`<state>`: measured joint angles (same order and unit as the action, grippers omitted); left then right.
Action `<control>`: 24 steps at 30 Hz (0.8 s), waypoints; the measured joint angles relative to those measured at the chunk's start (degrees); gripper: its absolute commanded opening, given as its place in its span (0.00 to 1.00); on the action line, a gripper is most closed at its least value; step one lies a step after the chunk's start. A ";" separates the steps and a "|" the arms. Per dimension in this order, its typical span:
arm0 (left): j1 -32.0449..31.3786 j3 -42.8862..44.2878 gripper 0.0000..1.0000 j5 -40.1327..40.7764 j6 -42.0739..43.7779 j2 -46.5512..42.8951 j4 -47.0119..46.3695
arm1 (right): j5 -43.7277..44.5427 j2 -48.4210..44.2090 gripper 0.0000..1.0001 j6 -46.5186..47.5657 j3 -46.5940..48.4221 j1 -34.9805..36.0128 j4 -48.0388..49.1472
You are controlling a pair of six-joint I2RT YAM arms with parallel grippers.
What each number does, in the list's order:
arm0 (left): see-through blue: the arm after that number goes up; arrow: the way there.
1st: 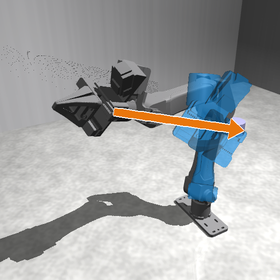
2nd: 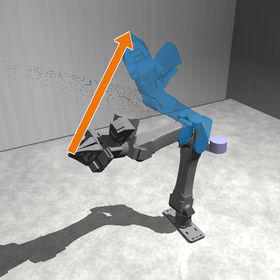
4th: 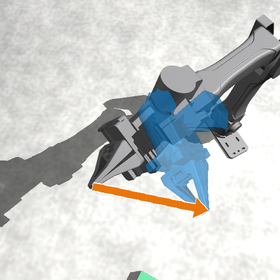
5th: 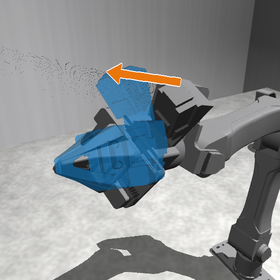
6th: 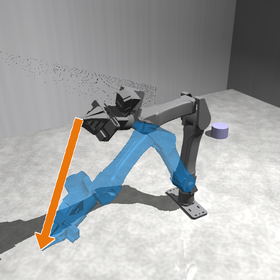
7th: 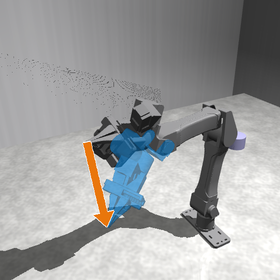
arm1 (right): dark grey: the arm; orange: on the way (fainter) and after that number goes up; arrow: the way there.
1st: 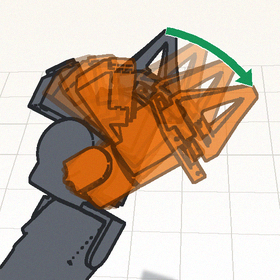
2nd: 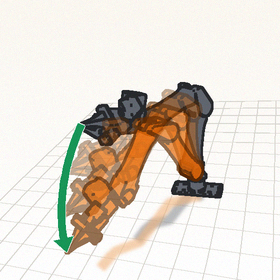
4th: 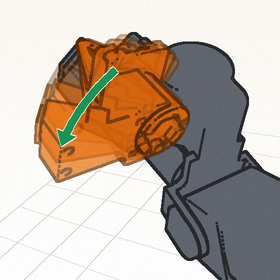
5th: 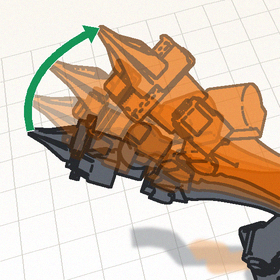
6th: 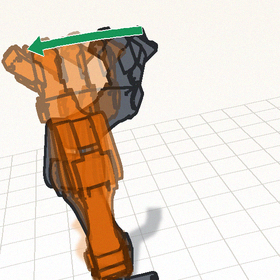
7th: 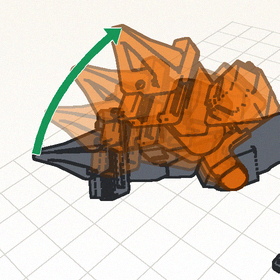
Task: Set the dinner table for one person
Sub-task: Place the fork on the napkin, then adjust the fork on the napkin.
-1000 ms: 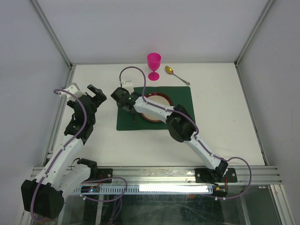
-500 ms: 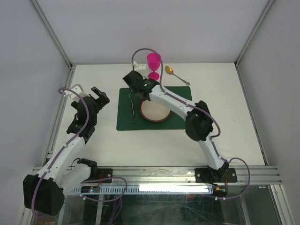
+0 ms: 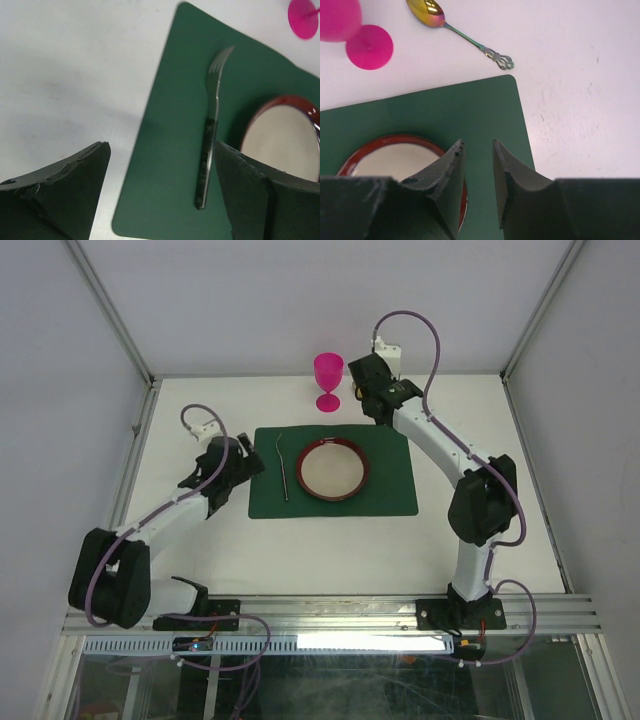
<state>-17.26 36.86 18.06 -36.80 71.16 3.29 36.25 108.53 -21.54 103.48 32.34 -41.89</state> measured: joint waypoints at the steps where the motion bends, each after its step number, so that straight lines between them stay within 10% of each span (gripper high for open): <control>1: -1.57 1.79 0.88 0.39 0.04 2.36 1.27 | -0.33 -0.15 0.32 0.31 -0.87 -0.50 0.15; 24: -20.72 27.04 0.76 18.05 2.08 28.37 17.16 | -4.59 -4.72 0.32 4.15 -9.90 -5.27 4.39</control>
<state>-37.98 63.90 36.12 -34.72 99.53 20.45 31.66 103.81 -17.39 93.58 27.07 -37.50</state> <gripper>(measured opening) 0.814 0.316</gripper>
